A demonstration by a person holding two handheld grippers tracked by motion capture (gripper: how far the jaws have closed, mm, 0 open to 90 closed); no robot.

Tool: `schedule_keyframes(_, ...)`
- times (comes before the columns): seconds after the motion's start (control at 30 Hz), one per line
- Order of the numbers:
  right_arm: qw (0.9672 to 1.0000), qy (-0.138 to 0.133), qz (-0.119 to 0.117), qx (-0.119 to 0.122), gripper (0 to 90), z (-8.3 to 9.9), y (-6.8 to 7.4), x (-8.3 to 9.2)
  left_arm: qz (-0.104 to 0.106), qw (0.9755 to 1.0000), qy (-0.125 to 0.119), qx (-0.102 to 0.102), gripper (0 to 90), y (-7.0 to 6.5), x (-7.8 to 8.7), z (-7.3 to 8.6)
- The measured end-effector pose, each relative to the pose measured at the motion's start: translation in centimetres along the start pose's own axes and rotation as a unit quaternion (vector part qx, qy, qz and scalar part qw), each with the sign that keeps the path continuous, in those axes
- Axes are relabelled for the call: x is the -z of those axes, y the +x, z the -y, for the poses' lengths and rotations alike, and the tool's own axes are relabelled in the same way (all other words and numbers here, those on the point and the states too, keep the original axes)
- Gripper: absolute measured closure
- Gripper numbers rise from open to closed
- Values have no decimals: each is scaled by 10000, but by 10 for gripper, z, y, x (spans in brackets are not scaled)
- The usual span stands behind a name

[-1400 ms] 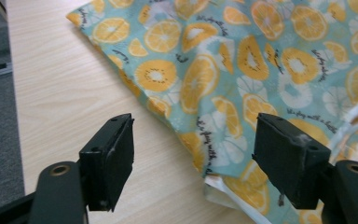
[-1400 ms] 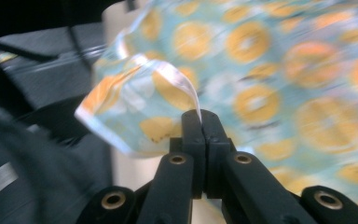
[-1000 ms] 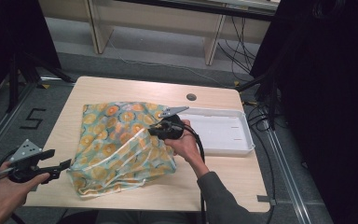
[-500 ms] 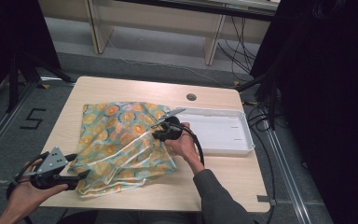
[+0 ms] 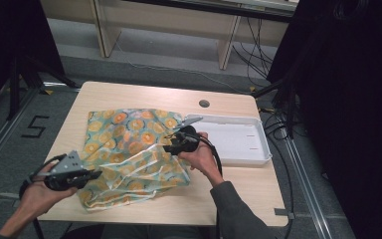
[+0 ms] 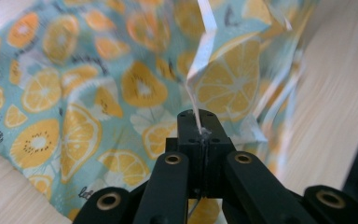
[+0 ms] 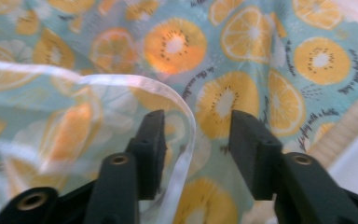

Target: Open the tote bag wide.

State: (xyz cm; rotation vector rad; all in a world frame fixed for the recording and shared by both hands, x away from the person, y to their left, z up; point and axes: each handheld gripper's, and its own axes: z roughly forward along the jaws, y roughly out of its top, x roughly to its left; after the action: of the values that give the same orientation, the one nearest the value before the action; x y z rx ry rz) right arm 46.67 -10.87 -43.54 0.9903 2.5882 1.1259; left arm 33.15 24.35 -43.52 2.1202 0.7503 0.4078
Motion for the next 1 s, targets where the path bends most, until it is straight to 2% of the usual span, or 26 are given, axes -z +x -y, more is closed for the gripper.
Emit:
schedule_keyframes(0.03, 9999, -69, -6, 146, 528, 1, 1, 6, 148, 9985, -312, 413, 889, 7, 4, -7)
schedule_keyframes(0.07, 9998, -34, -21, 202, 515, 2, 5, 17, 180, 9978, -366, 518, 889, 11, 6, -10)
schedule_keyframes(0.1, 9998, -34, -21, 202, 515, 2, 5, 17, 180, 9978, -366, 518, 889, 11, 6, -10)
schedule_keyframes(0.13, 9996, -82, 68, 268, 513, 3, 10, 26, 261, 9967, -411, 650, 889, 17, 6, -13)
schedule_keyframes(0.17, 9990, -212, -187, 349, 500, 5, 19, 44, 319, 9948, -450, 862, 889, 24, 5, -17)
schedule_keyframes(0.2, 9990, -212, -187, 349, 500, 5, 19, 44, 319, 9948, -450, 862, 889, 24, 5, -17)
schedule_keyframes(0.23, 9982, -242, -292, 455, 494, 6, 24, 50, 297, 9932, -525, 991, 889, 28, 3, -19)
schedule_keyframes(0.27, 9969, -203, -355, 669, 485, 9, 31, 53, 278, 9930, -500, 1038, 889, 31, 3, -21)
schedule_keyframes(0.3, 9957, -95, -378, 844, 456, 16, 41, 52, 300, 9916, -495, 1160, 888, 37, 3, -23)
schedule_keyframes(0.33, 9957, -95, -378, 844, 456, 16, 41, 52, 300, 9916, -495, 1160, 889, 37, 3, -23)
schedule_keyframes(0.4, 9920, 141, -751, 1006, 429, 27, 56, 37, 234, 9901, -495, 1290, 889, 45, 3, -26)
schedule_keyframes(0.47, 9918, 216, -715, 1039, 420, 29, 59, 33, 207, 9894, -517, 1344, 889, 46, 3, -27)
schedule_keyframes(0.5, 9897, 371, -734, 1171, 407, 33, 67, 21, 236, 9892, -497, 1355, 888, 49, 2, -28)
schedule_keyframes(0.57, 9874, 468, -703, 1334, 382, 35, 72, 13, 214, 9890, -483, 1382, 888, 50, 1, -30)
schedule_keyframes(0.6, 9865, 577, -626, 1396, 375, 37, 76, 10, 237, 9889, -440, 1398, 888, 52, 1, -30)
schedule_keyframes(0.67, 9818, 742, -358, 1710, 414, 40, 79, 4, 177, 9893, -376, 1400, 887, 54, 0, -29)
schedule_keyframes(0.7, 9818, 742, -358, 1710, 414, 40, 79, 4, 177, 9893, -376, 1400, 887, 54, 0, -29)
schedule_keyframes(0.73, 9778, 890, 19, 1895, 551, 40, 75, -3, 203, 9883, -352, 1471, 886, 57, -1, -26)
schedule_keyframes(0.77, 9778, 890, 19, 1895, 551, 40, 75, -3, 203, 9883, -352, 1471, 886, 57, -1, -26)
schedule_keyframes(0.8, 9789, 879, 121, 1842, 761, 38, 65, -5, 160, 9875, -269, 1543, 886, 62, -2, -21)
schedule_keyframes(0.83, 9818, 816, 39, 1717, 839, 36, 60, -3, 160, 9875, -269, 1543, 884, 62, -2, -21)
schedule_keyframes(0.87, 9818, 816, 39, 1717, 839, 36, 60, -3, 96, 9871, -262, 1576, 884, 64, -3, -19)
schedule_keyframes(0.9, 9836, 734, -9, 1646, 894, 35, 57, 0, 43, 9867, -214, 1610, 882, 69, -5, -14)
schedule_keyframes(0.93, 9876, 597, -111, 1446, 900, 32, 54, 5, 7, 9862, -158, 1649, 876, 73, -8, -9)
schedule_keyframes(0.97, 9878, 437, -196, 1484, 900, 29, 50, 7, 14, 9841, -71, 1775, 865, 80, -14, 0)
schedule_keyframes(1.0, 9921, 233, -312, 1195, 900, 22, 43, 14, -31, 9816, 18, 1912, 824, 84, -21, 9)
